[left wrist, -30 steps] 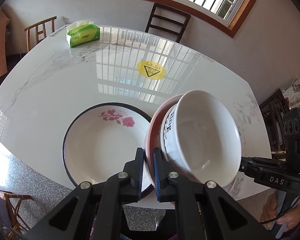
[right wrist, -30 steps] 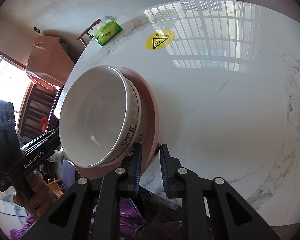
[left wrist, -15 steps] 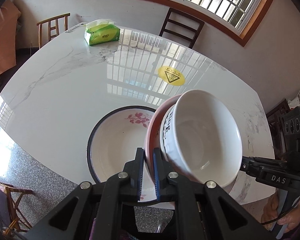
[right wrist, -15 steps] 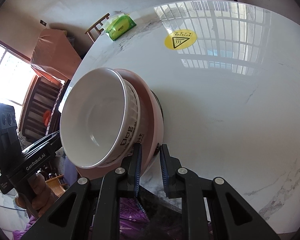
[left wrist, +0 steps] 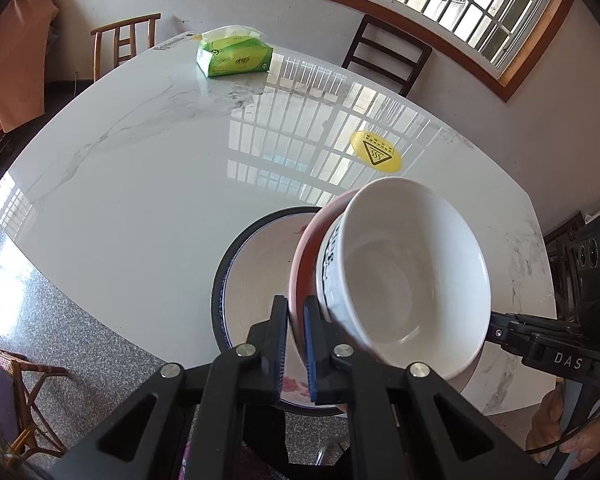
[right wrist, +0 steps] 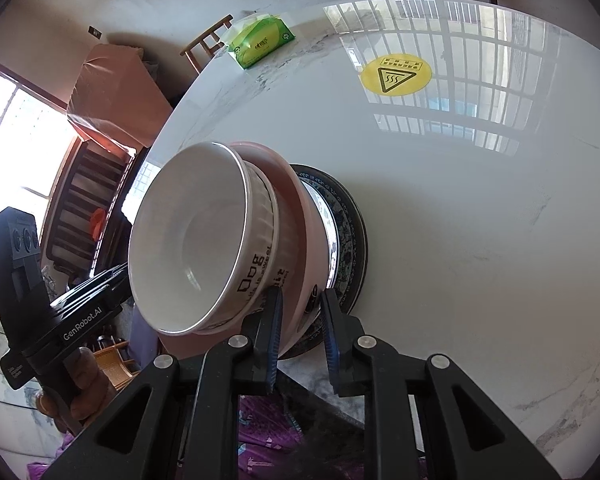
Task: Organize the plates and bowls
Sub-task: 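Carry the bowl stack over the flowered plate stack and lower it on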
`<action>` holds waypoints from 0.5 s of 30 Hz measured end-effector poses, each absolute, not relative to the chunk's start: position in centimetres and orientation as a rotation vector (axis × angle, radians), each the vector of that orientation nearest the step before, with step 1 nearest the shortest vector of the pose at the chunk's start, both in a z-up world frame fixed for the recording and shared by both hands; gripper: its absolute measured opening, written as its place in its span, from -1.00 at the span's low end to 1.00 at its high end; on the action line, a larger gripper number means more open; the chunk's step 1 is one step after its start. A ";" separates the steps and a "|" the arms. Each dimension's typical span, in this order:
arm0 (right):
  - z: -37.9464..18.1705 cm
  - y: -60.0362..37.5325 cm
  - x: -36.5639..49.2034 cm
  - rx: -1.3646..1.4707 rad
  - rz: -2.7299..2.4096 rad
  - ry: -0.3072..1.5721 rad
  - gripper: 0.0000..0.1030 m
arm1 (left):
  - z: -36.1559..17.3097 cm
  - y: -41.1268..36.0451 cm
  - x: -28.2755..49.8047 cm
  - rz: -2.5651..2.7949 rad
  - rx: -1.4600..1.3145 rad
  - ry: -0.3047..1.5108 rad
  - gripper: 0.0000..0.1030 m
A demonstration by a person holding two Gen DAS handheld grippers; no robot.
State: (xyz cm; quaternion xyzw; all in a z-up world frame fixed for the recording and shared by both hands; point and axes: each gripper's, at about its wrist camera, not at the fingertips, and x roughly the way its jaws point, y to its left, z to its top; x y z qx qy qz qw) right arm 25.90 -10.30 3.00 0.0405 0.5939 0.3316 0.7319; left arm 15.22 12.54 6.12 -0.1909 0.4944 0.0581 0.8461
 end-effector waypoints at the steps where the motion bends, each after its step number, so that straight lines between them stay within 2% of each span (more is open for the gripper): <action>1: 3.0 -10.1 25.9 0.089 0.730 1.308 -0.62 | 6.0 12.7 15.2 0.126 -0.406 1.043 -0.89; 15: 1.6 -8.6 25.9 0.104 0.750 1.336 -0.61 | 5.0 14.0 14.6 0.162 -0.411 1.030 -0.89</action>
